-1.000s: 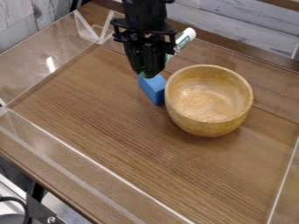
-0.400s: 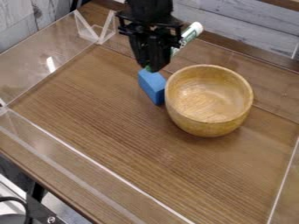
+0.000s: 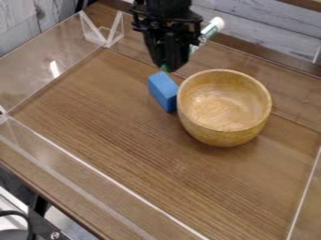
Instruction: Put the green marker in the brown bowl
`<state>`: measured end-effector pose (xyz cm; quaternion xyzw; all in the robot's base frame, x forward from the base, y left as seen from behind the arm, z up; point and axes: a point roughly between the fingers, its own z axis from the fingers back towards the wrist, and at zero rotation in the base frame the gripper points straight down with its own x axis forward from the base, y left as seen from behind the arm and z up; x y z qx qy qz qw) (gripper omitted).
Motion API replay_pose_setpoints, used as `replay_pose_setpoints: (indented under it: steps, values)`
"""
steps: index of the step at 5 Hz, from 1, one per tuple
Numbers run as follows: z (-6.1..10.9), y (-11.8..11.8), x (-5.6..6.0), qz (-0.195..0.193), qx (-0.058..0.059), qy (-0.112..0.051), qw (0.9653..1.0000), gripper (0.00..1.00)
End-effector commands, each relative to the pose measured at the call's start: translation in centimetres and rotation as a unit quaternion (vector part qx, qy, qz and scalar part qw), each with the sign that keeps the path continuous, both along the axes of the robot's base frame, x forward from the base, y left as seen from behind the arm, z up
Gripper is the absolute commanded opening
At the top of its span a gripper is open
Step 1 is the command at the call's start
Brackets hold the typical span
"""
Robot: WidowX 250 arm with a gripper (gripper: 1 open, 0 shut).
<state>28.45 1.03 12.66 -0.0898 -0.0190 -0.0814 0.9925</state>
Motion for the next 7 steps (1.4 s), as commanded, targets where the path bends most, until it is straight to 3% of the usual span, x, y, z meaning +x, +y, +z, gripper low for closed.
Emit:
replay_pose_setpoints:
  steps: [1, 7]
  values:
    - [2.8, -0.8, 0.9, -0.008, 0.004, -0.055, 0.9985, 0.0]
    - [2.5, -4.3, 2.3, -0.026, 0.001, -0.078, 0.9966, 0.0]
